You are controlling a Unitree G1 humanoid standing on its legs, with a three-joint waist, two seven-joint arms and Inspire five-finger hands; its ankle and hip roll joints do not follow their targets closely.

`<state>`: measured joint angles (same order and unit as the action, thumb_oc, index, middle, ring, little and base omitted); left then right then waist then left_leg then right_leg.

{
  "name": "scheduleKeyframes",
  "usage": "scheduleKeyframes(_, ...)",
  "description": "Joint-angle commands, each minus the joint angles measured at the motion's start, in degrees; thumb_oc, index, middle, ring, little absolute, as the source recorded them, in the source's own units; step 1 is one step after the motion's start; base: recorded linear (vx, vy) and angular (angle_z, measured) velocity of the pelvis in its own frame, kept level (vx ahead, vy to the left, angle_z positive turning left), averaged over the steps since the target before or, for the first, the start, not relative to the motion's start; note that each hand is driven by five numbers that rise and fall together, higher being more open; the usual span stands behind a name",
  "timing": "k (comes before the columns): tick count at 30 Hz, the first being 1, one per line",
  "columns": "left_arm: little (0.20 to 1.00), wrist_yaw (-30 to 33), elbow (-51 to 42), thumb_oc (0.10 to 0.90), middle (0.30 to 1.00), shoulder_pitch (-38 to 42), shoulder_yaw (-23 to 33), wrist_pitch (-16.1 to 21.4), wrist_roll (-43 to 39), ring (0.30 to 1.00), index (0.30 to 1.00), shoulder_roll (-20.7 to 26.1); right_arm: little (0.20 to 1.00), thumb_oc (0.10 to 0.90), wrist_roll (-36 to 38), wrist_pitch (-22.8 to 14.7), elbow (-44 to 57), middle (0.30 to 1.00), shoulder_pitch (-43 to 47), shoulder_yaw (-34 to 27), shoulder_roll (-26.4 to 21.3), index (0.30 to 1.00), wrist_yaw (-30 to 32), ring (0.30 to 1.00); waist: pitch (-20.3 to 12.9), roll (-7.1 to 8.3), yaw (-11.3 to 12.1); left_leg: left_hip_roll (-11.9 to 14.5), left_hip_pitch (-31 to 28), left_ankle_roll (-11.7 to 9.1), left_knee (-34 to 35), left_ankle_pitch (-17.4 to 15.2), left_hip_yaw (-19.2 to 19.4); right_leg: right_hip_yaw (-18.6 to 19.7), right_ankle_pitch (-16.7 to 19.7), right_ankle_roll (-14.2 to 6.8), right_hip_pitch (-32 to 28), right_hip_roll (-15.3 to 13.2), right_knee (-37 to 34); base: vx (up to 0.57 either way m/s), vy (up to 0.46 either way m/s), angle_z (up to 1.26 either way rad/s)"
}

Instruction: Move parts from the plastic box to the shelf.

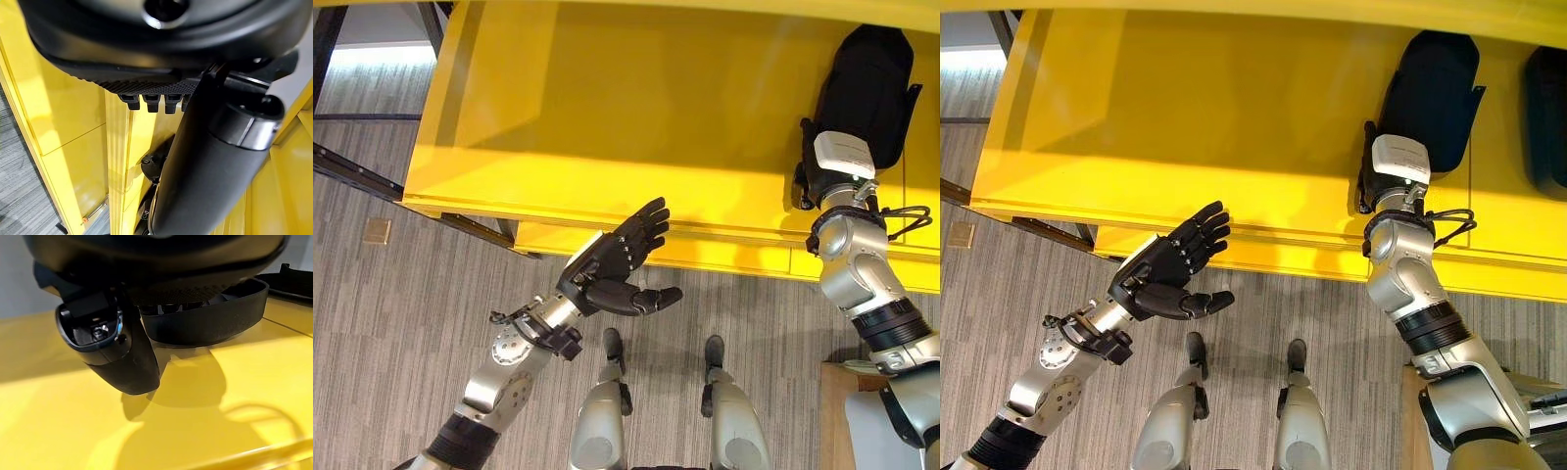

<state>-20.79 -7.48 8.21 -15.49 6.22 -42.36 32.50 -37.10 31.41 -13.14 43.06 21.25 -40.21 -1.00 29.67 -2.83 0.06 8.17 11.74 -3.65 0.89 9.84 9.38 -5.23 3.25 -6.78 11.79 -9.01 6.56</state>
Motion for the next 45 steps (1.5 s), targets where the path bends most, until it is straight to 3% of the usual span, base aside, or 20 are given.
scheduleKeyframes(1, 1.000, -3.62, -7.17, 0.900, 1.000, 0.49, 3.03, 3.66, -0.69, 1.000, 1.000, -0.87, 1.000, 0.900, -3.13, -1.40, 1.68, 1.000, -0.91, 2.59, -1.91, 1.000, -0.12, 1.000, -3.56, 0.20, 0.39, -0.43, 0.92, 0.15, -2.65, -4.51, -2.75, 1.75, -8.45, 4.64, 2.29, 4.93, 8.75, 0.00, 0.000, 0.00)
scheduleKeyframes(11, 1.000, -4.29, -7.26, 0.900, 1.000, 0.29, 3.35, 3.02, -1.06, 1.000, 1.000, -0.63, 1.000, 0.900, -8.51, -7.39, 3.35, 1.000, -0.33, 3.46, -3.33, 1.000, 0.02, 1.000, -3.70, 0.22, 0.56, -0.37, 1.34, 0.14, -3.08, -4.49, -2.86, 1.60, -8.65, 4.69, 2.57, 5.02, 9.21, 0.00, 0.000, 0.00)
scheduleKeyframes(20, 1.000, -5.75, -7.33, 0.900, 1.000, -0.89, 3.77, 3.32, -1.31, 1.000, 1.000, -0.26, 1.000, 0.900, -12.10, -8.93, 7.11, 1.000, -0.57, 5.55, -4.76, 1.000, -2.38, 1.000, -3.78, 0.34, 0.82, -0.30, 1.56, 0.13, -3.19, -4.35, -2.95, 1.48, -8.87, 4.71, 2.90, 5.07, 9.68, 0.00, -0.003, -0.01)
scheduleKeyframes(33, 1.000, -6.56, -7.03, 0.900, 1.000, -1.07, 4.02, 3.46, -1.74, 1.000, 1.000, 0.42, 1.000, 0.900, -12.67, -7.41, 6.23, 1.000, -1.22, 6.67, -5.79, 1.000, -2.66, 1.000, -3.80, 0.57, 0.90, 0.05, 1.72, 0.02, -3.43, -4.34, -3.00, 1.33, -9.19, 4.77, 3.23, 5.18, 10.30, 0.00, -0.005, 0.00)
scheduleKeyframes(42, 1.000, -6.71, -7.22, 0.900, 1.000, -1.27, 4.27, 3.47, -1.76, 1.000, 1.000, 0.49, 1.000, 0.900, -14.80, -8.66, 6.20, 1.000, -1.54, 6.69, -6.31, 1.000, -3.17, 1.000, -3.76, 0.58, 0.69, 0.13, 1.68, 0.01, -3.45, -4.35, -2.90, 1.49, -9.12, 4.77, 3.31, 5.23, 10.23, 0.00, 0.000, 0.00)
scheduleKeyframes(45, 1.000, -6.56, -7.22, 0.900, 1.000, -1.22, 4.36, 3.28, -1.82, 1.000, 1.000, 0.59, 1.000, 0.900, -16.06, -10.86, 6.16, 1.000, -1.46, 6.84, -6.92, 1.000, -2.54, 1.000, -3.84, 0.57, 0.60, 0.13, 1.66, -0.01, -3.42, -4.35, -2.82, 1.50, -9.12, 4.72, 3.29, 5.24, 10.15, 0.00, 0.000, 0.00)
